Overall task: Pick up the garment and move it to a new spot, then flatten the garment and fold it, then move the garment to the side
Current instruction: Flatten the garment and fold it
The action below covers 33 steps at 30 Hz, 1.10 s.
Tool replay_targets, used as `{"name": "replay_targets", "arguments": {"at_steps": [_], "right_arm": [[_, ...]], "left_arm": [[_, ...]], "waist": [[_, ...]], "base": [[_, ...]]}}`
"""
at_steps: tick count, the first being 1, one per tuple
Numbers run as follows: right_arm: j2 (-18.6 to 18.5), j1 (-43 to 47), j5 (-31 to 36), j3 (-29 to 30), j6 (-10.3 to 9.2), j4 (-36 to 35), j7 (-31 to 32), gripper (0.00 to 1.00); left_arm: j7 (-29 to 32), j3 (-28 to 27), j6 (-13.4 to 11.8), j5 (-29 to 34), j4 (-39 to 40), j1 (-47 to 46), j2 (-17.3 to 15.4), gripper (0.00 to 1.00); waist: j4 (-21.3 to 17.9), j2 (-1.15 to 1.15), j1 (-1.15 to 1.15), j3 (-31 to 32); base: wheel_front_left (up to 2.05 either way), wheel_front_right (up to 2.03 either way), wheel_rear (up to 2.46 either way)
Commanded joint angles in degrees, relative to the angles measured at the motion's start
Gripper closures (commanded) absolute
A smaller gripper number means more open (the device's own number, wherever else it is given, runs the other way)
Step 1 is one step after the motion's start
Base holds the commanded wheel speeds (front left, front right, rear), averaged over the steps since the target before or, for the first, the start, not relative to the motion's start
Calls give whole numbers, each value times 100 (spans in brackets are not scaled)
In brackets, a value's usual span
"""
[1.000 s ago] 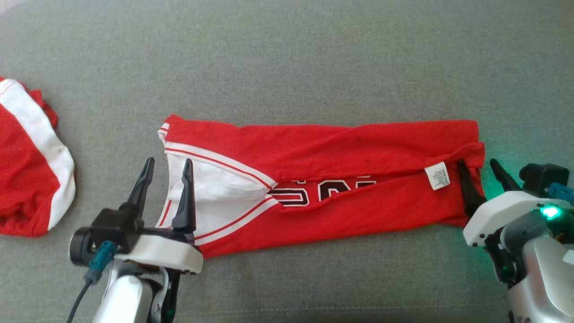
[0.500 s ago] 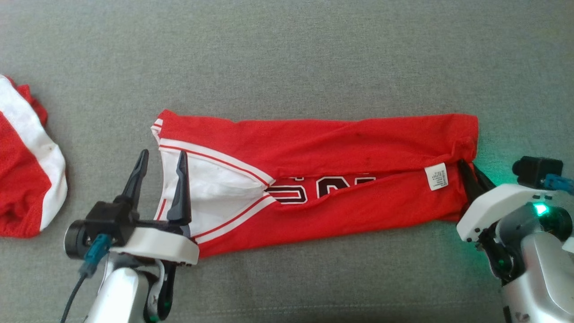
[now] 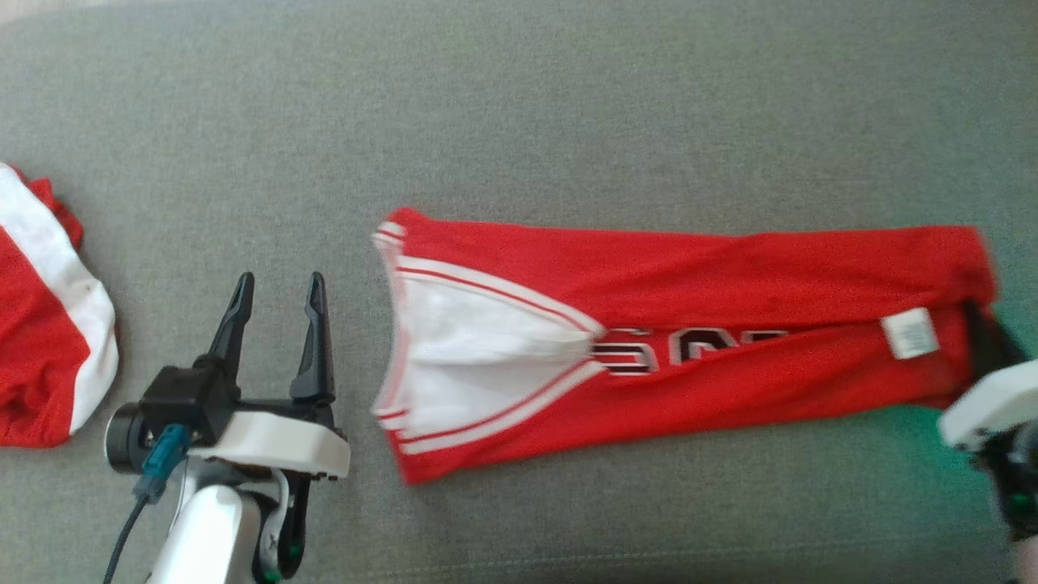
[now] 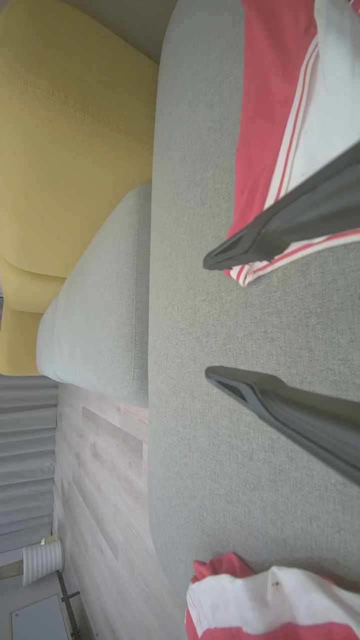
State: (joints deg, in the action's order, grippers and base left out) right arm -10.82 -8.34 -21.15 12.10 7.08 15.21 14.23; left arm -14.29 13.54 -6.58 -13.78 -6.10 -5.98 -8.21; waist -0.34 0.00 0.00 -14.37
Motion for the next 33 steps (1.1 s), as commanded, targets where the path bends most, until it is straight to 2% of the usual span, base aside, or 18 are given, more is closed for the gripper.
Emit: {"name": "replay_targets", "arguments": {"at_steps": [1, 5, 8, 14, 18, 22, 24, 28, 33], "right_arm": [[-210, 14, 19, 81, 41, -263, 40, 100], [-215, 10, 46, 297, 41, -575, 186, 100], [-116, -81, 60, 74, 41, -977, 351, 100], [331, -236, -50, -973, 41, -1883, 714, 100], [618, -351, -264, -1963, 41, -2136, 718, 100], [772, -473, -671, -2907, 41, -1857, 481, 100], [787, -549, -1001, -3361, 41, -1636, 162, 100], [791, -742, -1583, -4235, 41, -966, -501, 100], [792, -1258, -1882, -5009, 41, 18, -1189, 100]], "left_arm": [[-70, -252, -18, -24, 168, -68, -47, 0], [-70, -262, -20, -34, 165, -15, -30, 0], [-70, -242, -23, -14, 158, 34, -43, 0], [-70, -176, -17, -16, 135, 87, -40, 0], [-67, -124, -15, -32, 129, 87, -14, 0], [-60, -61, -10, -43, 114, 103, 9, 0], [-54, -16, 1, -46, 102, 93, 27, 0], [-44, 62, 13, -47, 72, 45, 61, 0], [-49, 111, 28, -54, 21, -33, 89, 0]], "waist": [[-20, 0, 0, 74], [-71, 0, 0, 206], [-122, 0, 0, 292], [-126, 0, 0, 480], [-1, 0, 0, 550], [178, 0, 0, 578], [288, 0, 0, 570], [504, 0, 0, 516], [664, 0, 0, 417]], "base": [[0, 0, 0], [0, 0, 0], [0, 0, 0], [0, 0, 0], [0, 0, 0], [0, 0, 0], [0, 0, 0], [0, 0, 0], [0, 0, 0]]}}
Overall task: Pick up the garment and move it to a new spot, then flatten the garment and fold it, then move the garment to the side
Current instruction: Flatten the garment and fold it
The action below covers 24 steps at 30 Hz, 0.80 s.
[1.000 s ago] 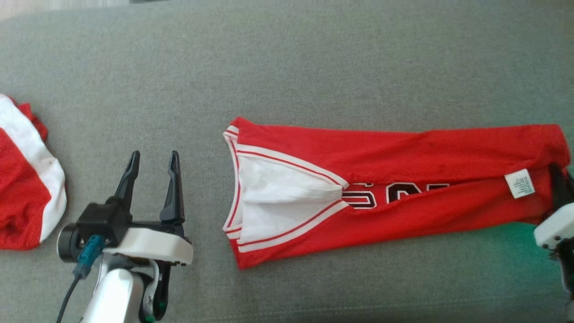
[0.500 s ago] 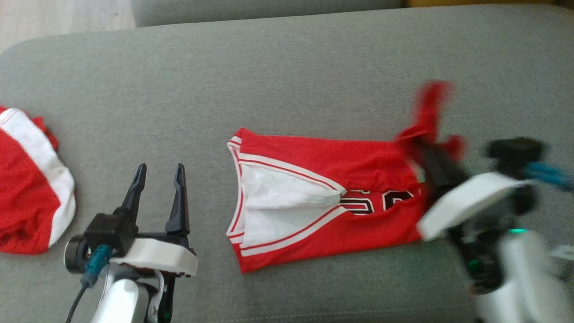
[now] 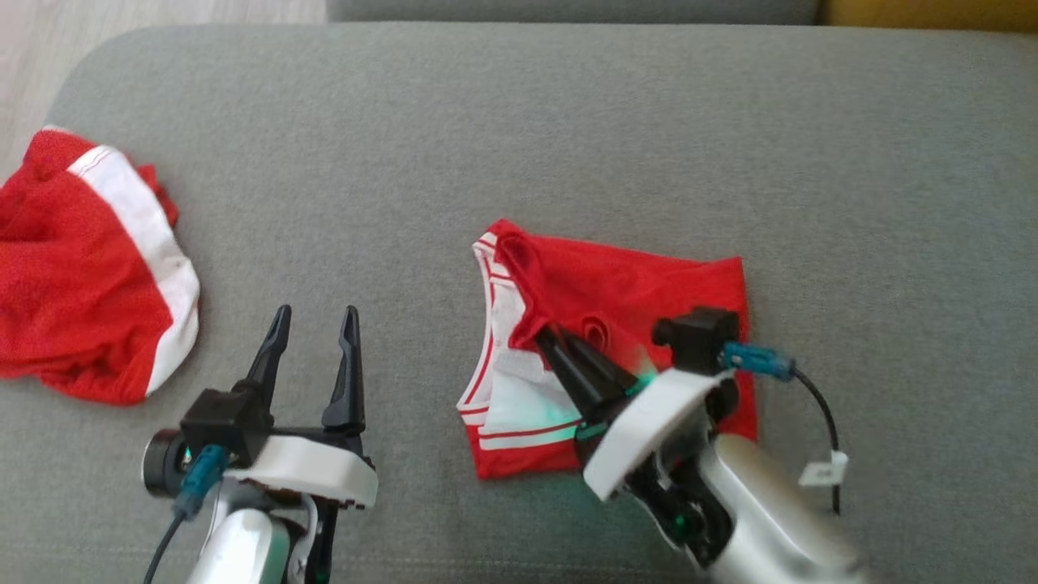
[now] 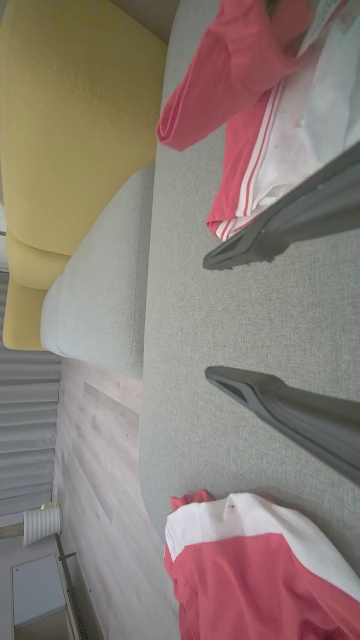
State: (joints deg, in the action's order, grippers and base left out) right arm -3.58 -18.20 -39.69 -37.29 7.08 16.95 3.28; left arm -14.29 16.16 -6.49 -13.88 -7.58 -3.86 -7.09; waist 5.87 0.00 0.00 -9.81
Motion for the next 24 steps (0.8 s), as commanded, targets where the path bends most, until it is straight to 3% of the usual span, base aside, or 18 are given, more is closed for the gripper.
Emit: {"name": "replay_targets", "arguments": {"at_steps": [1, 5, 6, 7, 11, 17, 20, 24], "right_arm": [[69, -373, -116, -162, 41, 37, -207, 100], [69, -653, -290, -367, 41, 605, -475, 96], [69, -732, -354, -430, 41, 753, -563, 51], [69, -807, -413, -502, 41, 871, -647, 0], [69, -1062, -575, -810, 41, 1003, -1060, 0], [69, -1447, -260, -997, 41, 694, -1672, 0], [62, -1490, 70, -631, 41, 447, -1782, 0], [-198, -1228, 703, 328, 41, 138, -1818, 0]], "left_arm": [[-50, -142, 19, -43, 163, -253, -17, 0], [-54, -123, 18, -38, 150, -265, -10, 0], [-55, -122, 19, -41, 140, -269, -10, 0], [-56, -122, 18, -43, 134, -273, -10, 0], [-60, -151, 2, -59, 129, -267, -21, 0], [-63, -196, -25, -61, 140, -252, -84, 0], [-63, -218, -46, -64, 158, -243, -120, 0], [-63, -249, -72, -64, 201, -225, -183, 0]], "waist": [[59, 0, 0, -48], [95, 0, 0, -83], [101, 0, 0, -91], [101, 0, 0, -100], [44, 0, 0, -113], [-129, 0, 0, -60], [-204, 0, 0, -23], [-287, 0, 0, 45]], "base": [[0, 0, 0], [0, 0, 0], [0, 0, 0], [0, 0, 0], [0, 0, 0], [0, 0, 0], [0, 0, 0], [0, 0, 0]]}}
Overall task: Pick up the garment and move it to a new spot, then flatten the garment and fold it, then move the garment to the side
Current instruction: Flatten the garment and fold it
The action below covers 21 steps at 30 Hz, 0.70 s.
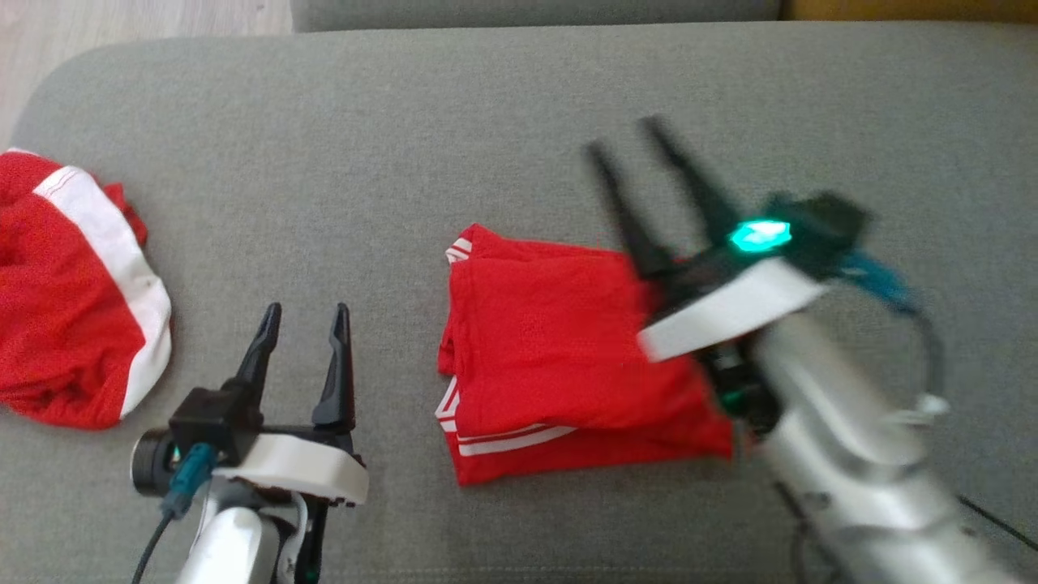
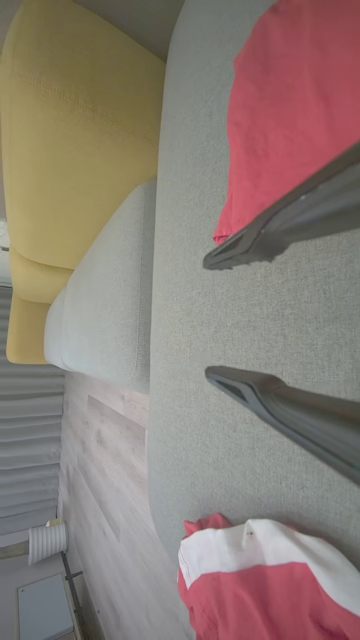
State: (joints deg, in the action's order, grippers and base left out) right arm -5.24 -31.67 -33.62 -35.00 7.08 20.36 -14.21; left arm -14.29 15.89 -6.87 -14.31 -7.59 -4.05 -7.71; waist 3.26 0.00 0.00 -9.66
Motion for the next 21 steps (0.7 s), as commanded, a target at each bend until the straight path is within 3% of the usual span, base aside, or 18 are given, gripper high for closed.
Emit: {"name": "replay_targets", "arguments": {"at_steps": [1, 6, 10, 13, 21], "right_arm": [[-121, 239, 267, 373, 41, -286, -71, 0], [-527, 1070, 1085, 1656, 41, -653, 61, 0], [-619, 1783, 1534, 2488, 41, -1057, 402, 0], [-513, 2297, 1794, 2866, 41, -1495, 716, 0], [-351, 3004, 2015, 3123, 41, -2049, 1221, 0]], "left_arm": [[-62, -229, -40, -20, 219, -196, -140, 0], [-49, -280, -86, -29, 343, -113, -228, 0], [-34, -332, -106, -51, 441, -16, -319, 0], [-11, -372, -140, -77, 488, 114, -386, 0], [41, -340, -201, -64, 622, 456, -484, 0]], "waist": [[-42, 0, 0, 51], [-105, 0, 0, 170], [-149, 0, 0, 261], [-216, 0, 0, 393], [-269, 0, 0, 707]], "base": [[0, 0, 0], [0, 0, 0], [0, 0, 0], [0, 0, 0], [0, 0, 0]]}}
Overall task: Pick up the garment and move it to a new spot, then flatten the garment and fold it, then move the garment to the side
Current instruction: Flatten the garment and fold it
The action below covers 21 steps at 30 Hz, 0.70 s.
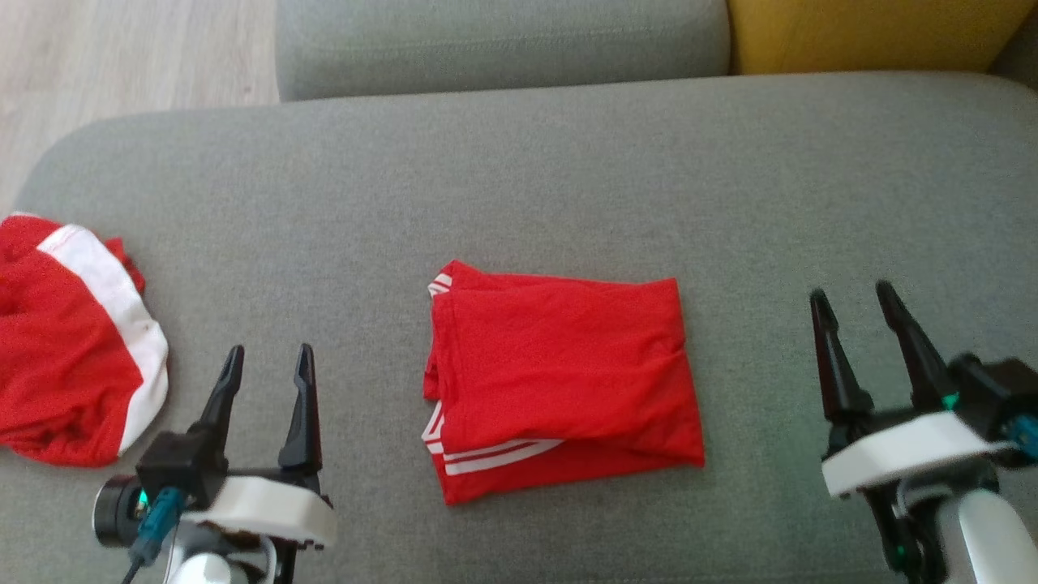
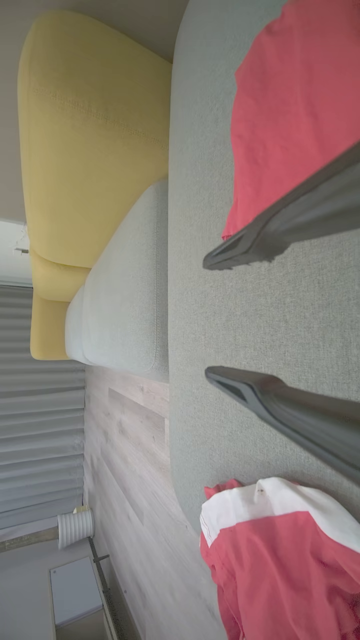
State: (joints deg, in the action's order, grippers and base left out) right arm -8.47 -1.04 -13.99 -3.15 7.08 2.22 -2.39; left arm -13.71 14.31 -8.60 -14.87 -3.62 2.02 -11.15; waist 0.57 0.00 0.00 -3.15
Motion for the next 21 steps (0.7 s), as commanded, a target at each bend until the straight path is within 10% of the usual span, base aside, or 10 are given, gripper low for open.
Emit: {"name": "replay_targets", "arguments": {"at_steps": [1, 21], "right_arm": [[-28, -59, 52, -62, 41, -235, 38, 0], [185, 659, 290, 222, 41, -859, 590, 0]], "left_arm": [[-17, -182, -28, -8, 225, -151, -140, 0], [40, -65, -126, -28, 398, 268, -227, 0]], "waist": [[0, 0, 0, 56], [-7, 0, 0, 352]], "base": [[0, 0, 0], [0, 0, 0]]}}
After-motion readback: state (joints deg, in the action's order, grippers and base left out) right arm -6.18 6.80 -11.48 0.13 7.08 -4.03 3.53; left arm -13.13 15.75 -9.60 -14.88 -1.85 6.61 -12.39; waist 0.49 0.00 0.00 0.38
